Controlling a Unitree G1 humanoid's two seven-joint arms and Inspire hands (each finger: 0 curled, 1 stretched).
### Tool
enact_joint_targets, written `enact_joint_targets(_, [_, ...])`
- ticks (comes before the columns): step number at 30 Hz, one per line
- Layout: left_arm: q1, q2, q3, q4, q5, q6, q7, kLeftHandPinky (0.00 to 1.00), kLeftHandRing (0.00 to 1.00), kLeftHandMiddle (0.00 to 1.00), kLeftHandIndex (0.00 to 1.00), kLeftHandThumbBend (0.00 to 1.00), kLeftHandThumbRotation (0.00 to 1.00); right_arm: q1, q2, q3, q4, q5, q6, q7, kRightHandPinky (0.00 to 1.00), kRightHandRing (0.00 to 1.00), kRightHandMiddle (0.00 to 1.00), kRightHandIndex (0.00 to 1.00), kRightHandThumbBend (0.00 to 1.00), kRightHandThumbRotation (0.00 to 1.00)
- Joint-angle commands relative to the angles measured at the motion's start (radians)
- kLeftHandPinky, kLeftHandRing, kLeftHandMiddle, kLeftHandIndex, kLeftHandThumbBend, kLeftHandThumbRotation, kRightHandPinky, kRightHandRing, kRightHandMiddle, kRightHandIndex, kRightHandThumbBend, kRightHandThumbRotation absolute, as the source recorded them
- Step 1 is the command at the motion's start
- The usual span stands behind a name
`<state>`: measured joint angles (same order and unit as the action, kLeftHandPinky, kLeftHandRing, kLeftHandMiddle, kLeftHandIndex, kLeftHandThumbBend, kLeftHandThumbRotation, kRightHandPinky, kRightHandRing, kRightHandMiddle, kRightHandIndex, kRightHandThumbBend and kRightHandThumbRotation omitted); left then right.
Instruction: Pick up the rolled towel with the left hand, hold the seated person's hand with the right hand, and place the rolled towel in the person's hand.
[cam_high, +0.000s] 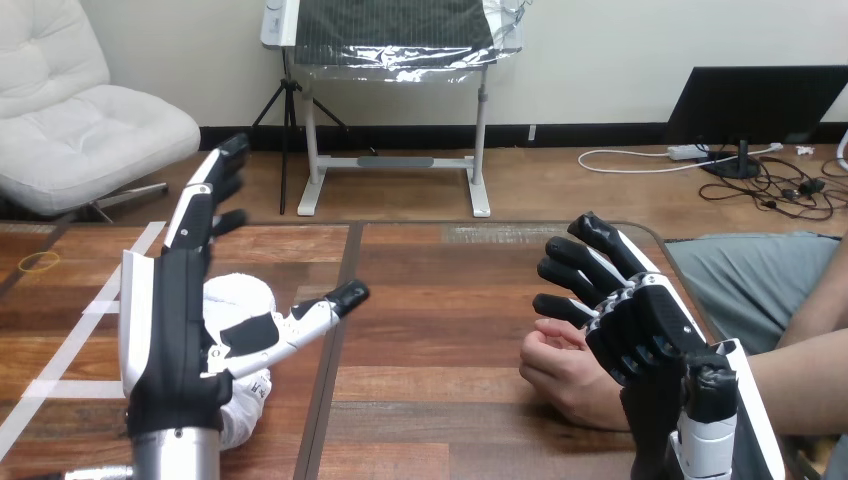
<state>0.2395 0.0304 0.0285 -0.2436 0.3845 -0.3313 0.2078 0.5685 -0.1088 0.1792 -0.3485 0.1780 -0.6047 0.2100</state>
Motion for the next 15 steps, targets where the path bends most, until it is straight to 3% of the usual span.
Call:
enact_joint_targets(1, [-0.083, -0.011, 0.011, -0.041, 0.108, 0.1, 0.049, 0.8, 0.89, 0.91, 0.88, 0.99, 0.0, -0.055, 0.005, -0.006, -0.034, 0.002, 0.0, 0.005, 0.77, 0.85, 0.86, 0.88, 0.74, 1.0])
enact_joint_targets(15, [-0.14, -0.03, -0.024, -0.015, 0.28, 0.324, 0.134, 0.68, 0.87, 0.92, 0.9, 1.0, 0.0, -0.055, 0.004, -0.006, -0.04, 0.006, 0.008, 0.006, 0.78, 0.85, 0.86, 0.88, 0.74, 1.0])
